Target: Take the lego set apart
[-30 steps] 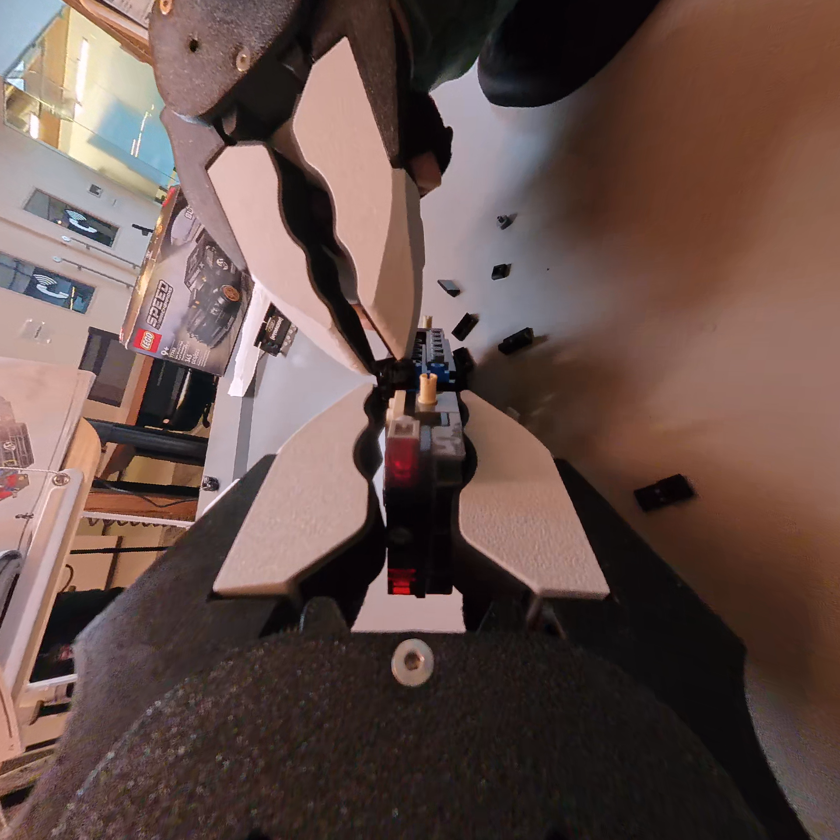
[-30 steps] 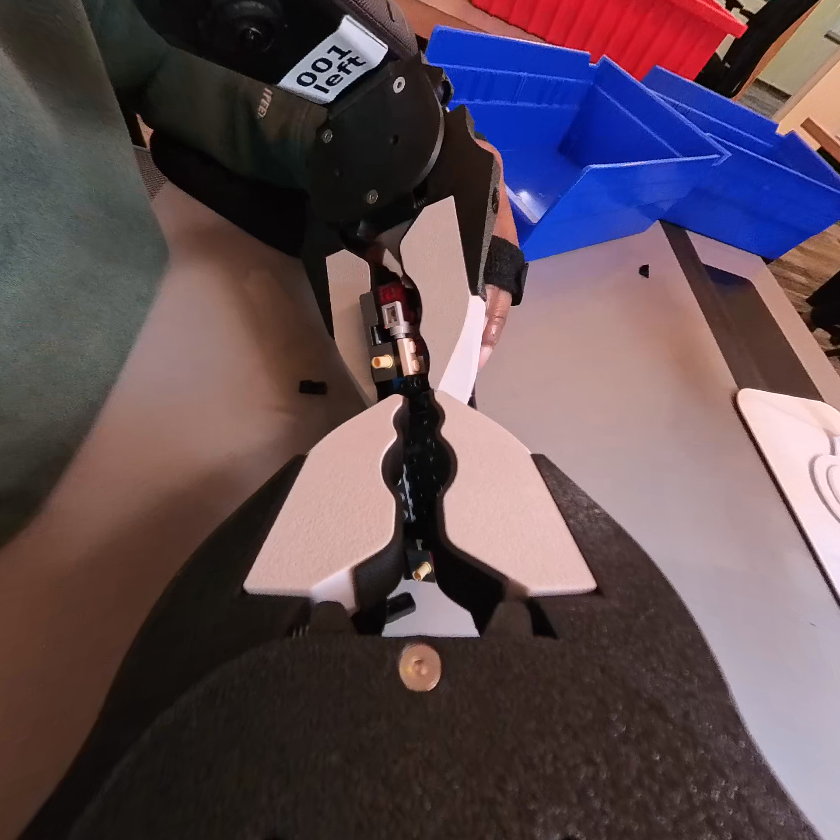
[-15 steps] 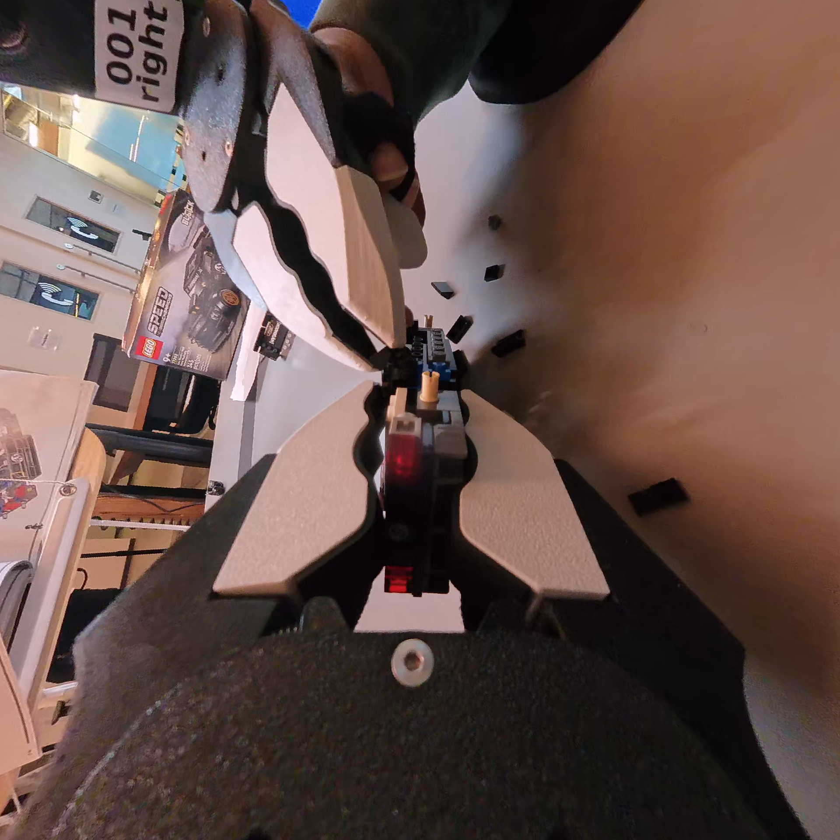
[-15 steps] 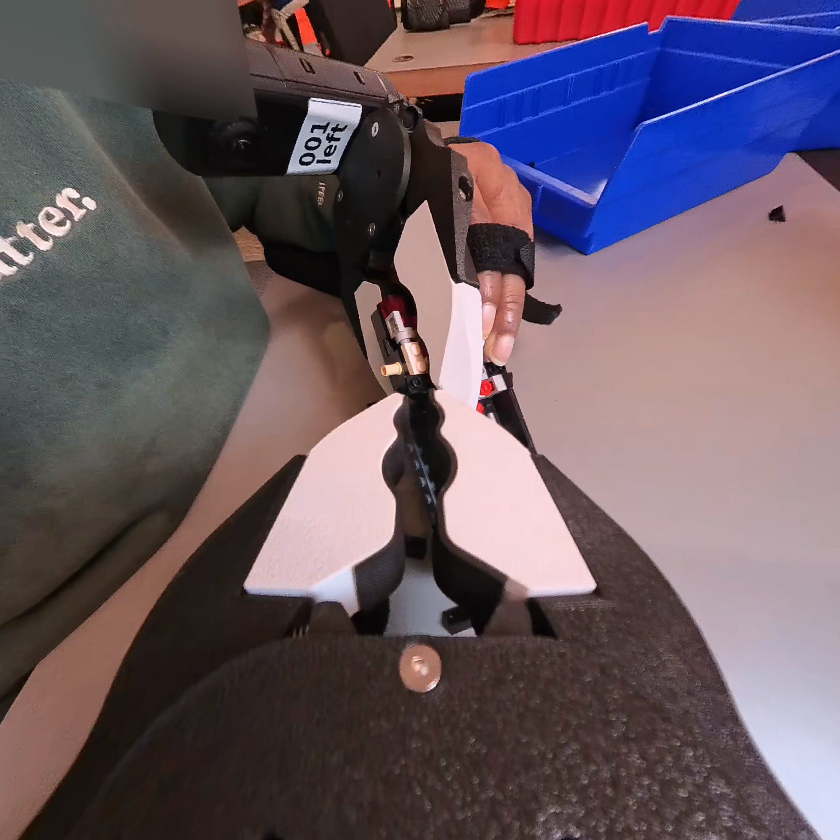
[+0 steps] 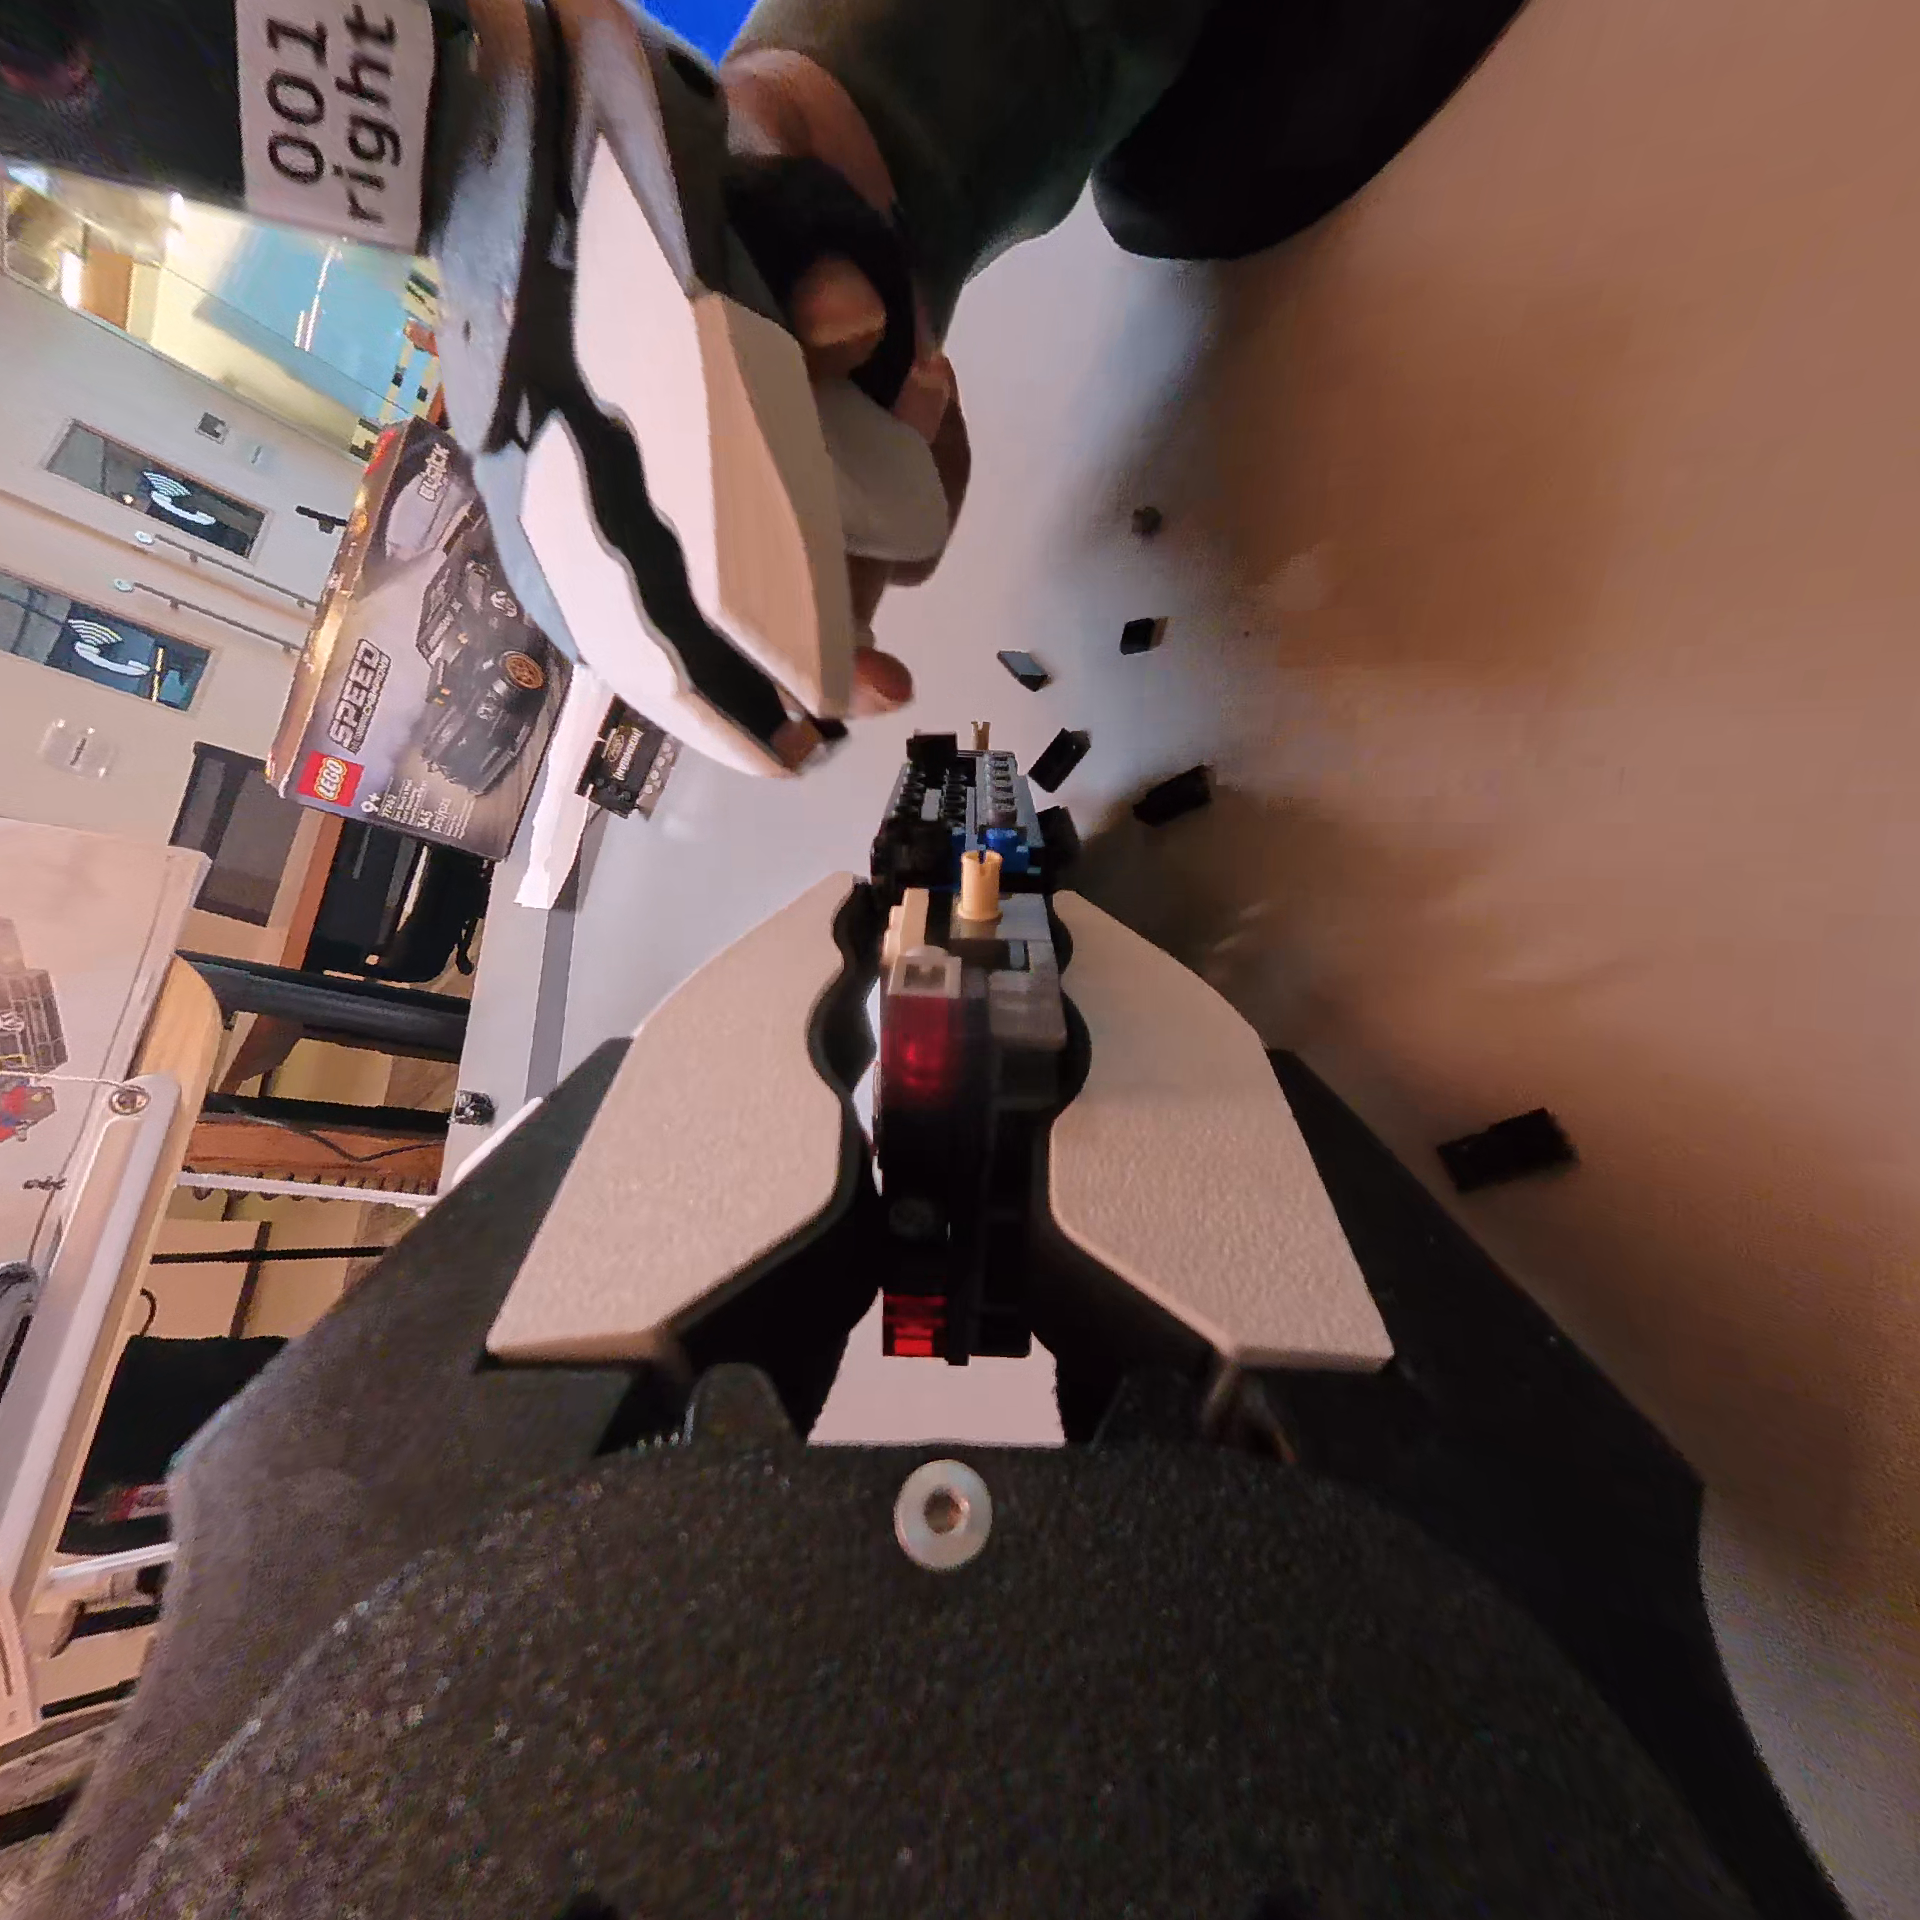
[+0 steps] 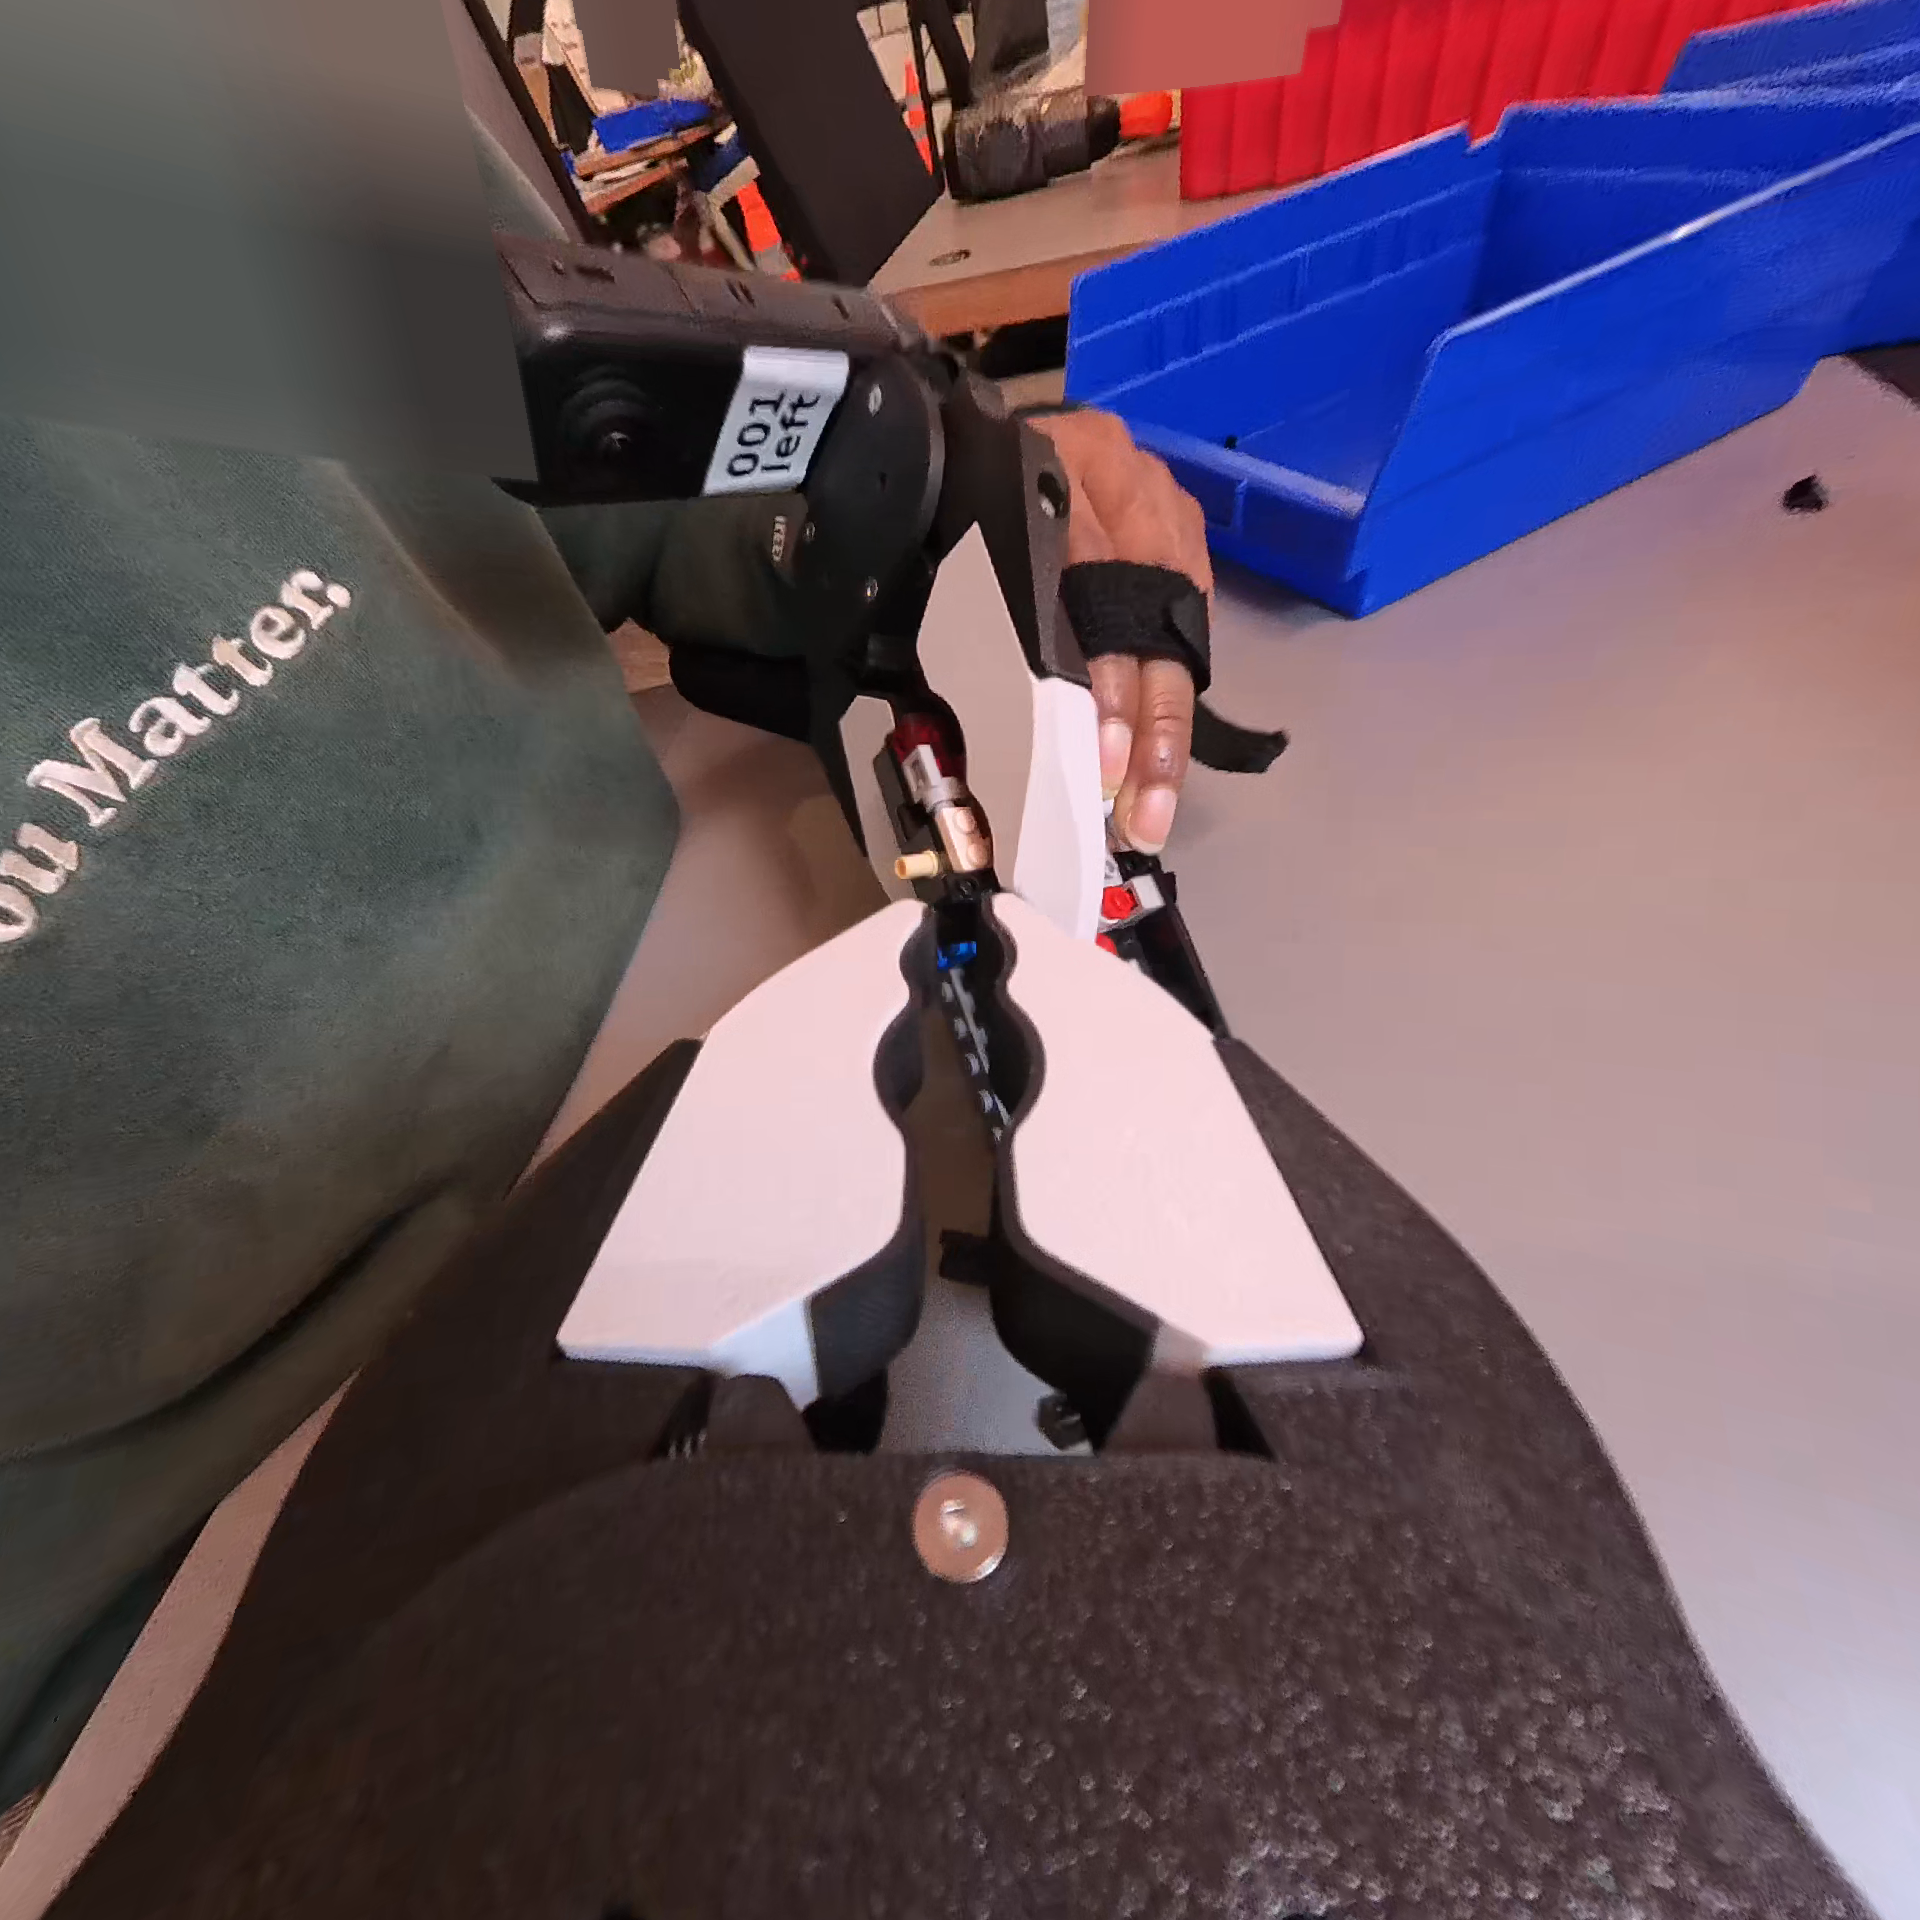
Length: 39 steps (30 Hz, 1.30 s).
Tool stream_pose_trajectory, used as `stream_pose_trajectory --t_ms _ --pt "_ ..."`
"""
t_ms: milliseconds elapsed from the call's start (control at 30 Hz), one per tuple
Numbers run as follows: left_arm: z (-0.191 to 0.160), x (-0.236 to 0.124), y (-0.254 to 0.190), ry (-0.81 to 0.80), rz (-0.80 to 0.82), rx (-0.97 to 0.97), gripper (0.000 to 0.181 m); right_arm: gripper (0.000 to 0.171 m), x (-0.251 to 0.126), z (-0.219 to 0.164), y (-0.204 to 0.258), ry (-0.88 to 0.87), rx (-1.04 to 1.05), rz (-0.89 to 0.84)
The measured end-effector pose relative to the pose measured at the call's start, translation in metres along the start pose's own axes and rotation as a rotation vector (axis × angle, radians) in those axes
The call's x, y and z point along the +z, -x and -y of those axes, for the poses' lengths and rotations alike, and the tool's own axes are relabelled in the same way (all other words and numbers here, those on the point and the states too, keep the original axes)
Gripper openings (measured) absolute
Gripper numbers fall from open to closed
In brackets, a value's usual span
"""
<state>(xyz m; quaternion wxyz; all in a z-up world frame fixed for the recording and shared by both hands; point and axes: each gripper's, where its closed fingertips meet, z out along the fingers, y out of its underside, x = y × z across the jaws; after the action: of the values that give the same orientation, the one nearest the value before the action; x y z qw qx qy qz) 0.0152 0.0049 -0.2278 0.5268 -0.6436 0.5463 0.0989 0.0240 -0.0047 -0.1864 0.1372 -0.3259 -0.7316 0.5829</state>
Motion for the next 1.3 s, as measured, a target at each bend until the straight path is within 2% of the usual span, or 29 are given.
stream_pose_trajectory --t_ms 100,200,367,400,500,633,733,767,833,933,1067,1167,1300 --pt "-0.004 -0.001 0.005 -0.005 0.013 -0.042 0.029 0.007 -0.016 0.004 -0.005 0.044 -0.088 -0.096" --pt "-0.013 -0.002 0.013 -0.012 0.025 -0.135 0.029 0.007 -0.020 -0.023 -0.010 0.251 -0.213 -0.201" --pt "-0.021 -0.003 0.021 -0.017 0.038 -0.222 0.030 0.008 -0.001 -0.068 -0.011 0.528 -0.398 -0.249" --pt "-0.021 -0.003 0.022 -0.016 0.040 -0.239 0.030 0.017 0.001 -0.071 -0.011 0.544 -0.414 -0.246" --pt "-0.022 -0.003 0.023 -0.017 0.038 -0.260 0.030 0.030 0.000 -0.066 -0.004 0.519 -0.363 -0.213" --pt "-0.022 -0.003 0.023 -0.017 0.034 -0.271 0.030 0.038 -0.006 -0.037 -0.002 0.403 -0.346 -0.242" --pt "-0.023 -0.003 0.023 -0.017 0.033 -0.284 0.029 0.048 0.000 -0.046 -0.011 0.464 -0.378 -0.296" --pt "-0.023 -0.003 0.024 -0.015 0.035 -0.287 0.029 0.048 0.002 -0.051 -0.019 0.498 -0.416 -0.339" --pt "-0.027 -0.005 0.026 0.003 0.045 -0.286 0.029 0.038 0.006 -0.043 -0.027 0.455 -0.479 -0.403" --pt "-0.026 -0.006 0.025 -0.001 0.037 -0.287 0.029 0.042 0.000 -0.028 -0.037 0.396 -0.502 -0.487" --pt "-0.023 -0.005 0.023 -0.014 0.027 -0.277 0.029 0.053 -0.006 -0.026 -0.052 0.394 -0.508 -0.578" --pt "-0.019 -0.005 0.020 -0.027 0.014 -0.265 0.029 0.061 -0.004 -0.031 -0.058 0.385 -0.455 -0.575" --pt "-0.020 -0.005 0.020 -0.028 0.012 -0.254 0.029 0.060 -0.010 -0.019 -0.058 0.274 -0.368 -0.556"
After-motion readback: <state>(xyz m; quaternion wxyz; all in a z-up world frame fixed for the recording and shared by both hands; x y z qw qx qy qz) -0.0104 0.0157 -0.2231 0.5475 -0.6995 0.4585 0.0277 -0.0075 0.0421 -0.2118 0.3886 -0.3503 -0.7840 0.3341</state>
